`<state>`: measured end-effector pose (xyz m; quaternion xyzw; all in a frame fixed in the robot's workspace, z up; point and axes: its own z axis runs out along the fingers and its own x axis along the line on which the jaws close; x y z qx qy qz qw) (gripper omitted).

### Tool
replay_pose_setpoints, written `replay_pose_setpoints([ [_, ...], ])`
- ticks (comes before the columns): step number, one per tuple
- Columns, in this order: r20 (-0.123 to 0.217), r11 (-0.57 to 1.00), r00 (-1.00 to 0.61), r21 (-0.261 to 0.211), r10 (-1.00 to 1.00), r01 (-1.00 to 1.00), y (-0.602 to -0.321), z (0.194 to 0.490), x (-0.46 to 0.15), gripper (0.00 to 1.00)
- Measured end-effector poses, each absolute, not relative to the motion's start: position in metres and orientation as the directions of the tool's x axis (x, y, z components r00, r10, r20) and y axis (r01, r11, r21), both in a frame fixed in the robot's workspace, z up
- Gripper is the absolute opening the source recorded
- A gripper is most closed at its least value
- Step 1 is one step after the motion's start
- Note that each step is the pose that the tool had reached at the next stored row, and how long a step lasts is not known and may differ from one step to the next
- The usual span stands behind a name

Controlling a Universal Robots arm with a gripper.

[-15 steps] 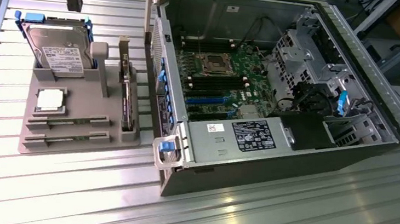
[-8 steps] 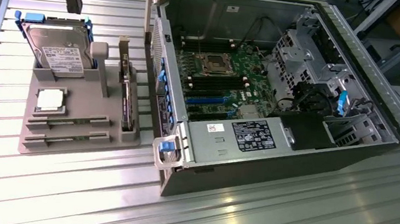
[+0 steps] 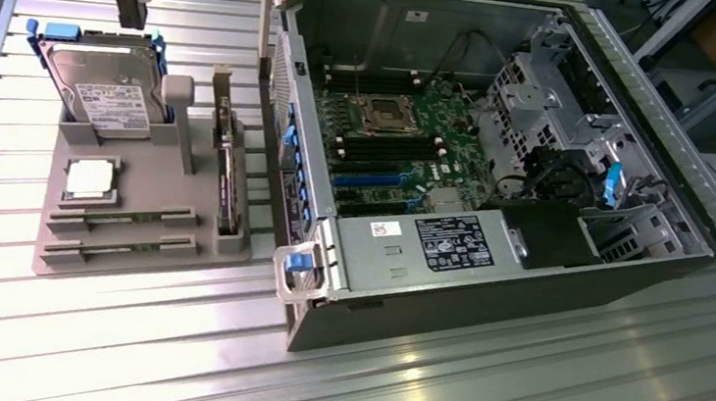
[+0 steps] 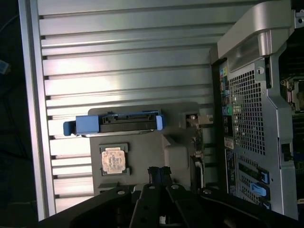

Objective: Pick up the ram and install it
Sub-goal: 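Reach for the ram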

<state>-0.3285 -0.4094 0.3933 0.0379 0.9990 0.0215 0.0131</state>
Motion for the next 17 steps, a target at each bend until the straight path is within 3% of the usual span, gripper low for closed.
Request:
replay_pose_setpoints([
  [17,-0.024,0.996,-0.997,0.044,0.076,0.075,-0.4168,0.3933,-0.3285,0.11],
])
